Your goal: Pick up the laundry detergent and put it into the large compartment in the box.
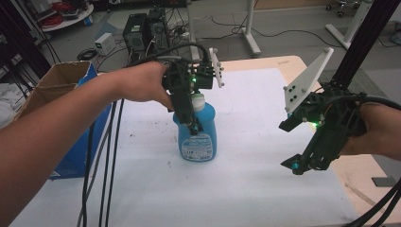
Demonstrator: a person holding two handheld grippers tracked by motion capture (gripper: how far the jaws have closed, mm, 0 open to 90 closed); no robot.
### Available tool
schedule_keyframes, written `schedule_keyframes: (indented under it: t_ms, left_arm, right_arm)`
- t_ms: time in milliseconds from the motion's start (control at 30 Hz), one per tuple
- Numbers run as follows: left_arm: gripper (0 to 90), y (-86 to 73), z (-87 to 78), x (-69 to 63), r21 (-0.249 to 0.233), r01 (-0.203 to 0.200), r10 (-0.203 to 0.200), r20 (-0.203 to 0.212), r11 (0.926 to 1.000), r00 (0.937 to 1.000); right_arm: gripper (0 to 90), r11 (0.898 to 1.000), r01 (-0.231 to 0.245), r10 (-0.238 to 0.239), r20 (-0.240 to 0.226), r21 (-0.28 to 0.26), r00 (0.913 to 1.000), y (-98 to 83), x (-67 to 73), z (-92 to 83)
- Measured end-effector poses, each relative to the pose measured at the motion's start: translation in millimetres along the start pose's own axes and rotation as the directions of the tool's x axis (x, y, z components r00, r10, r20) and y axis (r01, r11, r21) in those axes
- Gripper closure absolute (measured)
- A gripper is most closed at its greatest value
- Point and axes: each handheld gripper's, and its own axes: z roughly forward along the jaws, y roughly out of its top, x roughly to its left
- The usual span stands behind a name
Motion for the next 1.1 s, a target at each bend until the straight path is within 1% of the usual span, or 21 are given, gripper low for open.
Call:
schedule_keyframes:
  t_ms: [267,400,500,600,767,833,933,1000,1100]
  left_arm:
    - [28.5,0.2,-1.0,-0.8,-0.002,-0.010,0.010,0.010,0.9999,0.9999]
    - [34.6,-0.3,-2.2,-1.3,-0.012,-0.023,0.023,0.026,0.9997,0.9994]
    - [37.6,-0.8,-2.9,-1.6,-0.015,-0.025,0.026,0.031,0.9996,0.9992]
    - [37.6,-0.6,-2.7,-1.9,-0.015,-0.028,0.029,0.030,0.9995,0.9991]
    - [37.7,0.6,-3.6,-3.6,0.005,-0.047,0.047,0.024,0.9989,0.9986]
    - [37.7,1.0,-4.3,-4.6,0.019,-0.043,0.043,0.023,0.9989,0.9988]
    - [37.8,1.2,-9.5,-4.8,0.025,-0.035,0.035,0.019,0.9991,0.9992]
    - [37.8,1.4,-16.0,-5.2,0.025,-0.029,0.029,0.012,0.9993,0.9995]
    - [37.8,2.1,-26.5,-7.1,0.041,-0.029,0.029,0.001,0.9988,0.9996]
  right_arm:
    - [11.7,1.000,0.001,-0.001,-0.003,-0.001,1.0000,0.0,0.2,1.2]
    - [11.7,1.000,0.000,0.000,-0.003,0.001,1.0000,-0.4,0.3,1.1]
    - [11.7,1.000,-0.001,0.001,-0.002,0.000,1.0000,-0.5,0.3,1.2]
    - [11.7,1.000,-0.002,0.002,-0.002,0.000,1.0000,-0.2,0.6,1.7]
    - [11.7,1.000,-0.004,0.004,-0.002,0.003,1.0000,-0.5,0.6,1.5]
    - [11.7,1.000,-0.006,0.006,-0.003,0.002,1.0000,-1.1,0.5,1.3]
    - [11.7,1.000,-0.008,0.008,-0.002,0.005,1.0000,-1.8,0.4,1.2]
    - [11.7,1.000,-0.009,0.009,-0.001,0.003,1.0000,-2.1,0.2,1.2]
    - [11.7,1.000,-0.007,0.007,-0.002,0.004,1.0000,-1.4,0.6,1.5]
